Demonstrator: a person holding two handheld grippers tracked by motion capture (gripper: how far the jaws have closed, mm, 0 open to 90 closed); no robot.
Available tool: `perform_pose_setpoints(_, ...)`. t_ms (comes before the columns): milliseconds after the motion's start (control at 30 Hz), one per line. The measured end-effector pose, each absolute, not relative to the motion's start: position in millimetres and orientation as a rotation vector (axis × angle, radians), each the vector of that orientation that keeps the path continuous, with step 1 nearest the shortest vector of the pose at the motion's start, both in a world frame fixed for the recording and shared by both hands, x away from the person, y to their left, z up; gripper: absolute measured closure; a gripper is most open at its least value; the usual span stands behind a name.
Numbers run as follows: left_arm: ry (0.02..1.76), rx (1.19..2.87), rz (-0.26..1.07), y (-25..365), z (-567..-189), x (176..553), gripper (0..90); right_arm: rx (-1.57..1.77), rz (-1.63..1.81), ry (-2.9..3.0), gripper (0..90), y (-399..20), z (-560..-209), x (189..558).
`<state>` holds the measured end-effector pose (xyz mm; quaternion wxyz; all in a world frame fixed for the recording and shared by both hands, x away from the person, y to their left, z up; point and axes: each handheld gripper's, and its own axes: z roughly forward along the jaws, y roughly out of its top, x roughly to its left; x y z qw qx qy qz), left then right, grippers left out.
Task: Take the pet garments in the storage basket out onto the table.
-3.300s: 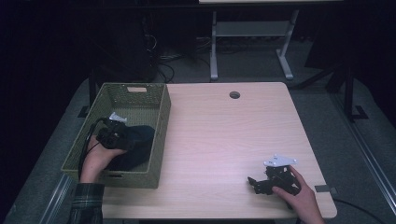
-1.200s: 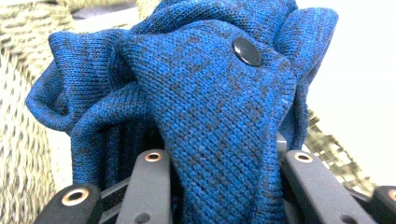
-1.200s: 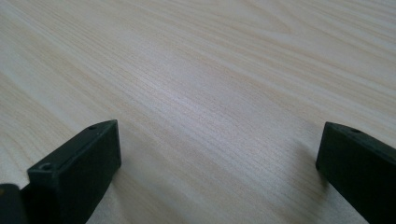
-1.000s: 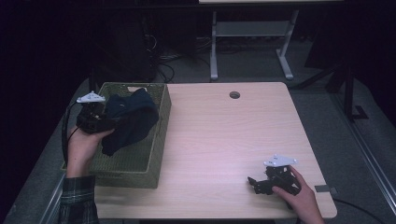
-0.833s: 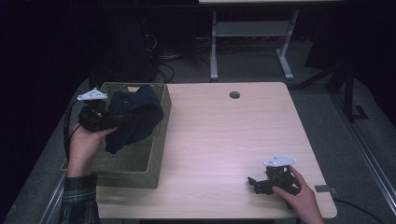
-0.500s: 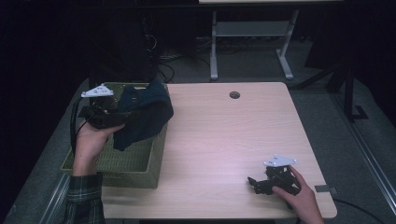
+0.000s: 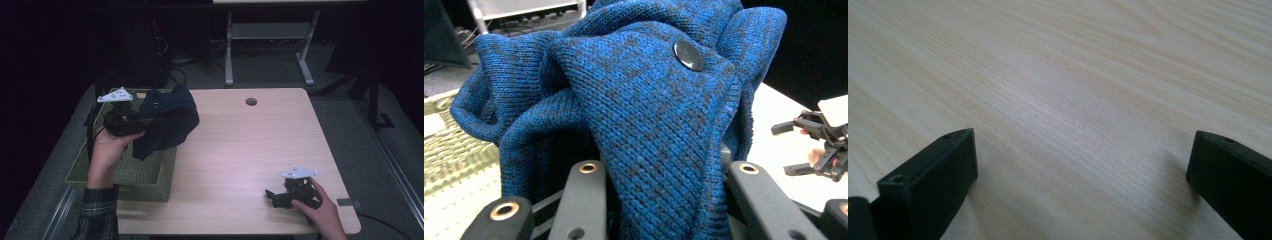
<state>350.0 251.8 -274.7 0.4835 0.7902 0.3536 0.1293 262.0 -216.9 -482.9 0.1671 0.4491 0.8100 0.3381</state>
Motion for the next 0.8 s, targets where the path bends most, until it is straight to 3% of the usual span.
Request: perform_pose_setpoints(800, 0.726, 1.978, 0.222, 192, -279, 353, 65.2, 1.282, 0.963, 2.306, 0.0, -217, -483, 262)
